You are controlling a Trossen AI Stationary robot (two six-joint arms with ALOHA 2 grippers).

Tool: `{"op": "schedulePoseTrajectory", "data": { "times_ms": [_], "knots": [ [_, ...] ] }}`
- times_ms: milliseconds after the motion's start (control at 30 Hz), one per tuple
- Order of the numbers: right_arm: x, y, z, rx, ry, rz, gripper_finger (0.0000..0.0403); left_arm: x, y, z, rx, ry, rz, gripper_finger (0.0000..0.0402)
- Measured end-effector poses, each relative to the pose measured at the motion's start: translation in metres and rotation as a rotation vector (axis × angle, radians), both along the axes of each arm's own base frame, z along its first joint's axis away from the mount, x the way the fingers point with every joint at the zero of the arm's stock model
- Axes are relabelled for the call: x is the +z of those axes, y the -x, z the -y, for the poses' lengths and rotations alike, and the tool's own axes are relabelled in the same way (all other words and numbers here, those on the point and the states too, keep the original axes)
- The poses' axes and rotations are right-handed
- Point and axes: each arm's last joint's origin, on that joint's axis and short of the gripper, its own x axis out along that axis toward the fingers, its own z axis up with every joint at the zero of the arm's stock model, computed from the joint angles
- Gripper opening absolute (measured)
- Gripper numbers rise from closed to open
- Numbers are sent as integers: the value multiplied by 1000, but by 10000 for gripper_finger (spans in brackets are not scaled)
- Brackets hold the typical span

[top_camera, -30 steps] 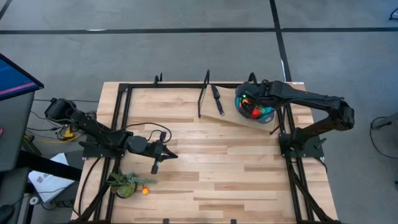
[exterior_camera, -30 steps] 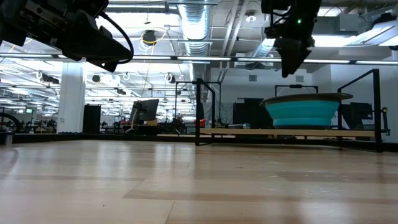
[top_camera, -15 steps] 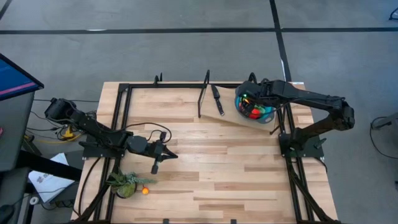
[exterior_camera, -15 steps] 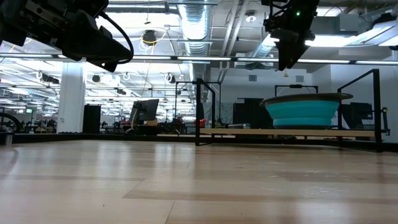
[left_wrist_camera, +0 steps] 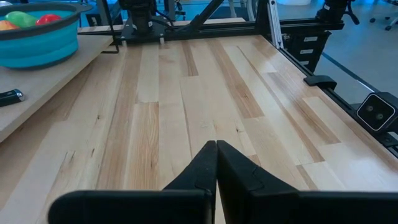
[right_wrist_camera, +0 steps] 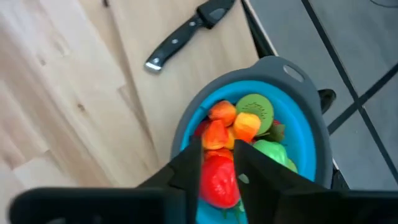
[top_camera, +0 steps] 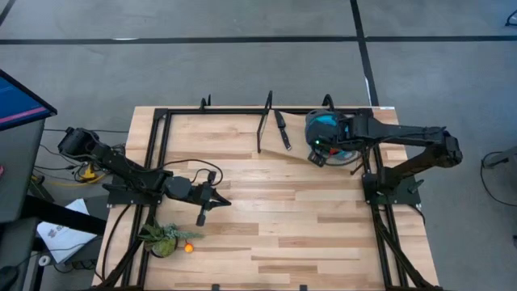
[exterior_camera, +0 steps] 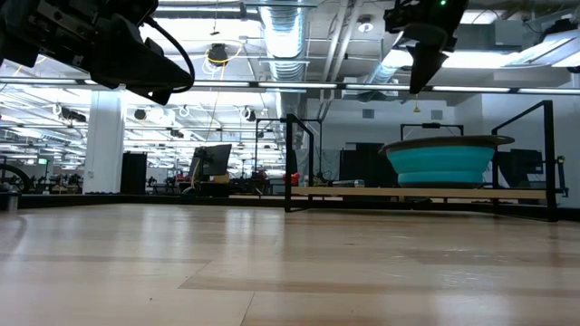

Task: Pick & Place Fruit
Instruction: Put the orange pear into the blue colander

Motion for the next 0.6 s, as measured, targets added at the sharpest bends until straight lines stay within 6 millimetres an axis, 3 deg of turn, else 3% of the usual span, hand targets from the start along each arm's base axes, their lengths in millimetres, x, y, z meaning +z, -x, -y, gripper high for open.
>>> {"op": "schedulePoseTrajectory", "data": {
  "times_ms": [400,600],
  "knots": [
    [0,-2,-16,60,-3,-2,7,0,0,0,0,0,0,1],
    [0,-3,-32,50,-39,45,5,0,0,1,-5,0,0,1]
  ]
}}
